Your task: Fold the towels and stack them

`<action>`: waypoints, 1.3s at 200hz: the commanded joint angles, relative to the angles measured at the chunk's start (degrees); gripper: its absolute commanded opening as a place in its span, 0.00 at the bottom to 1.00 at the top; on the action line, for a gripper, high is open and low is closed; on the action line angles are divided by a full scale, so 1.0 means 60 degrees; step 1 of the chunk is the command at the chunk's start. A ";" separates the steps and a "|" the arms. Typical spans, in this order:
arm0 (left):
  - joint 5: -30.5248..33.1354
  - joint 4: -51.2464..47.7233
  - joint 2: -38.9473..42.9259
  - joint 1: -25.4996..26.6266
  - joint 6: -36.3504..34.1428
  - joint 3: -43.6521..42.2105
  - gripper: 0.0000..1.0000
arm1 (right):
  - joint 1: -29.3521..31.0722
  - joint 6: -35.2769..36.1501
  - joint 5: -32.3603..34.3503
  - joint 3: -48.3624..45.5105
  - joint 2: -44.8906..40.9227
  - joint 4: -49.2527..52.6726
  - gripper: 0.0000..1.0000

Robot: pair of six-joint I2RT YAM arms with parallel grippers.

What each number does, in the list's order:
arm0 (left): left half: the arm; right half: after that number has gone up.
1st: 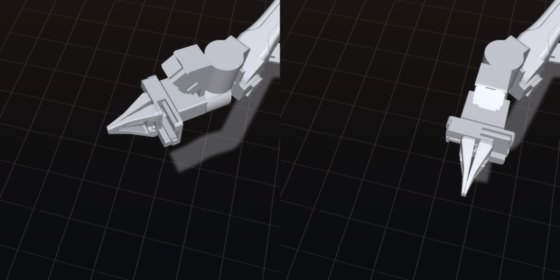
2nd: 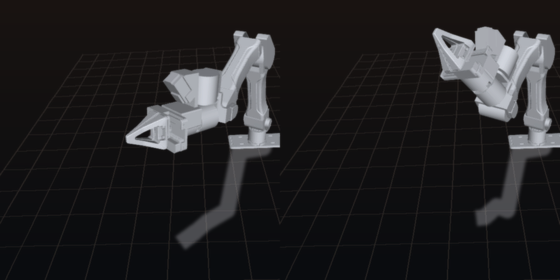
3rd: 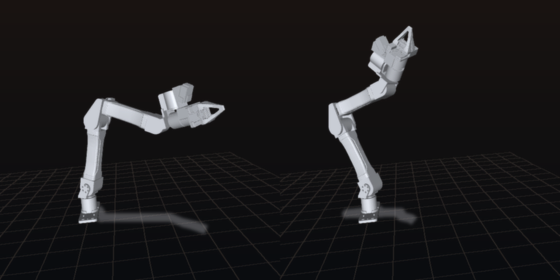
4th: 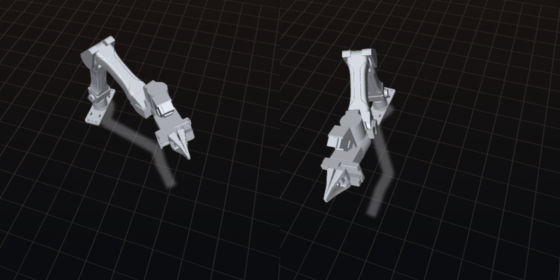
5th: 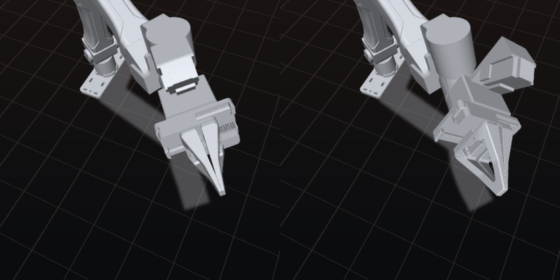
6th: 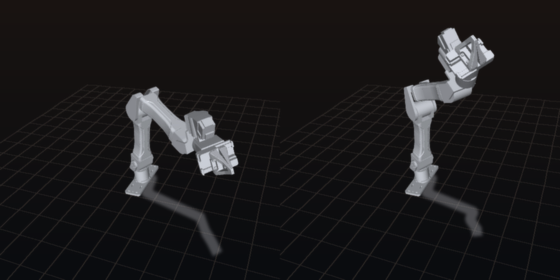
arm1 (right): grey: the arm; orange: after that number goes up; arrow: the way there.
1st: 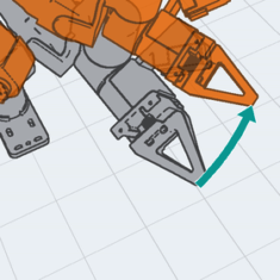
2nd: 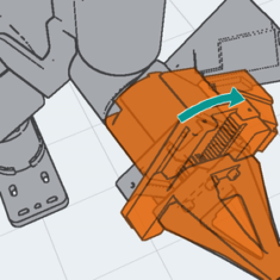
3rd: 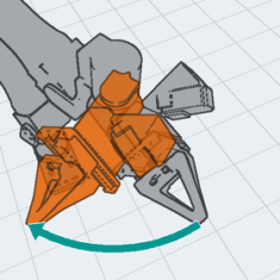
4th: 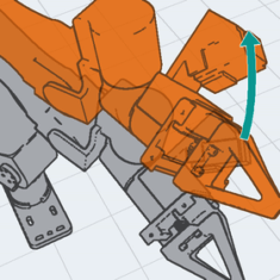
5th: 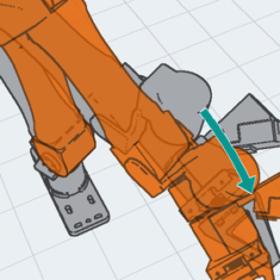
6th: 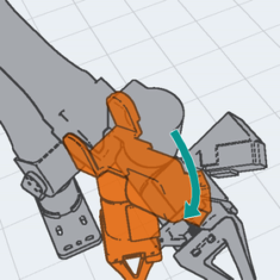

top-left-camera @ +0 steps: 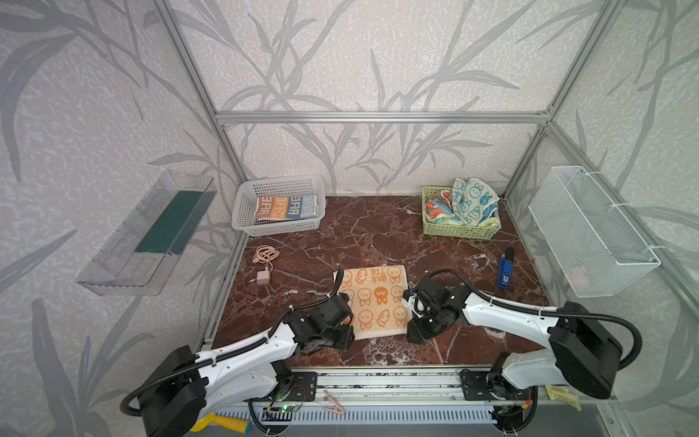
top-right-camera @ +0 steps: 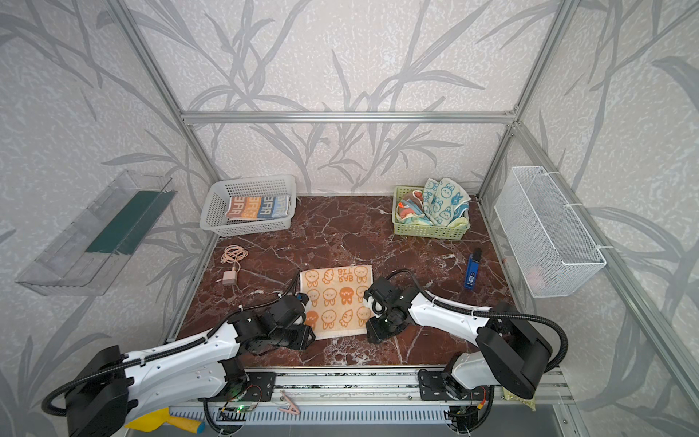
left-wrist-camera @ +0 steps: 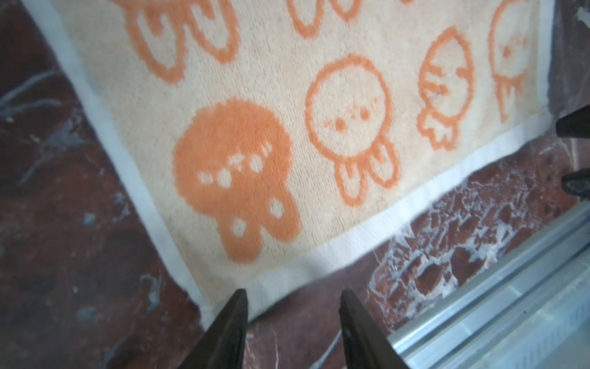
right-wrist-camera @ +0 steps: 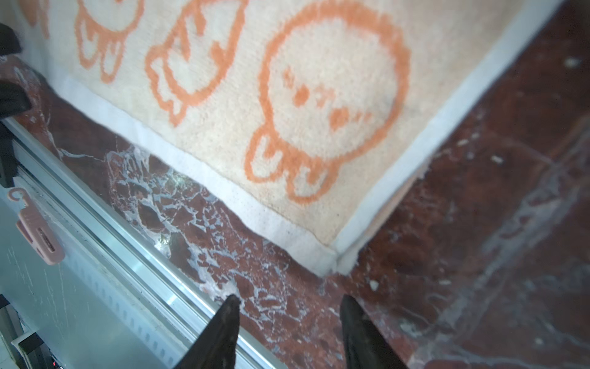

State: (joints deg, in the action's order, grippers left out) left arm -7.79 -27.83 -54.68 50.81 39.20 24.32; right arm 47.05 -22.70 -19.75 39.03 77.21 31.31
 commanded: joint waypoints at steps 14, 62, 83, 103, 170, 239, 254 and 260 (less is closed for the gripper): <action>0.1116 -0.1576 0.1630 0.0116 0.0647 0.0304 0.48 | -0.0013 -0.0015 0.1050 0.0477 -0.0947 0.0464 0.52; 0.2080 -0.1382 0.0867 -0.0407 -0.0740 0.1553 0.59 | -0.1393 0.0809 0.1874 0.1757 -0.0106 0.0408 0.52; 0.1610 -0.1122 -0.0702 -0.1528 -0.1551 0.2350 0.59 | -0.2270 0.1005 0.1391 0.2462 0.0876 0.0006 0.52; 0.1214 -0.0479 -0.1844 -0.2556 -0.1703 0.2842 0.59 | -0.2977 0.1117 0.0538 0.3422 0.1990 0.0066 0.53; -0.0837 0.2416 -0.4632 -0.5271 -0.1945 0.3650 0.60 | -0.3582 0.0464 -0.0478 0.5231 0.4708 -0.0887 0.54; -0.3334 0.3788 -0.6700 -0.6365 -0.1487 0.3845 0.54 | -0.3820 0.0473 -0.0476 0.5799 0.5893 -0.1049 0.54; -0.3531 0.4140 -0.6912 -0.6388 -0.1348 0.3826 0.53 | -0.3832 0.0455 -0.0585 0.5843 0.6074 -0.1101 0.54; -0.3597 0.4244 -0.6984 -0.6388 -0.1288 0.3842 0.52 | -0.3838 0.0449 -0.0655 0.5882 0.6156 -0.1110 0.54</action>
State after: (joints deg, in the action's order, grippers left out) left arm -24.58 -7.05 -95.00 12.71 29.47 46.89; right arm 24.29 -19.73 -22.15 72.66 112.33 24.91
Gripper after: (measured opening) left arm 0.532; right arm 0.543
